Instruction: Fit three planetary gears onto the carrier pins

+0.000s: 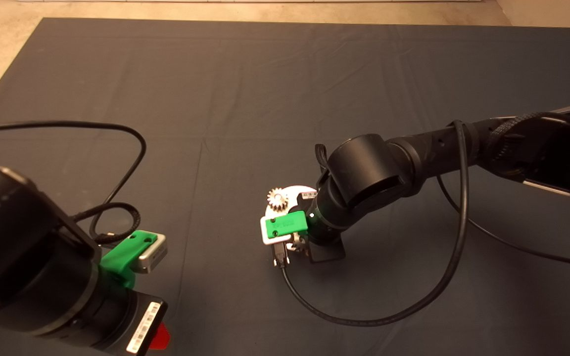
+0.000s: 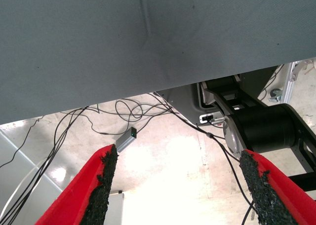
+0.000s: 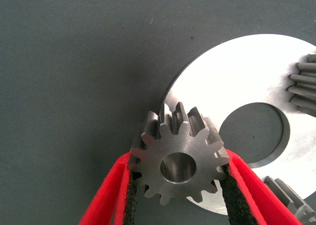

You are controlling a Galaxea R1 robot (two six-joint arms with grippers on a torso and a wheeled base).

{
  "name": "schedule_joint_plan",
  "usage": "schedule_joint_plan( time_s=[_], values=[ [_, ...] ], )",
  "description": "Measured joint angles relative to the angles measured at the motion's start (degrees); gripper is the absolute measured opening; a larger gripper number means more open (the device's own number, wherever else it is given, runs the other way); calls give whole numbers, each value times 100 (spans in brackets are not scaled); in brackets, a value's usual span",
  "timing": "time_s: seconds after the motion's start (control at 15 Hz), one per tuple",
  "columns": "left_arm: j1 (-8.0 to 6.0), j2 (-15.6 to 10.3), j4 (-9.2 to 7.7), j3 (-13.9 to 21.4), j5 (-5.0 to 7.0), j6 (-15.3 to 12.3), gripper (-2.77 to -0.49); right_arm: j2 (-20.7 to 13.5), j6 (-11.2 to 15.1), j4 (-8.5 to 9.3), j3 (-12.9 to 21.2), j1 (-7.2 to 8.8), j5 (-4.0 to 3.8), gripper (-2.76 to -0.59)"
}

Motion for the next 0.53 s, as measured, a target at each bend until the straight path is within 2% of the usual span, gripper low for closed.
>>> schedule_joint_plan(
  time_s=[0.33,0.53],
  values=[
    [-2,0,0,0,2,0,-151,2,-90,-24,-2,0,0,-232],
    [-2,0,0,0,0,0,-151,2,-154,-133,-2,0,0,-232]
  ],
)
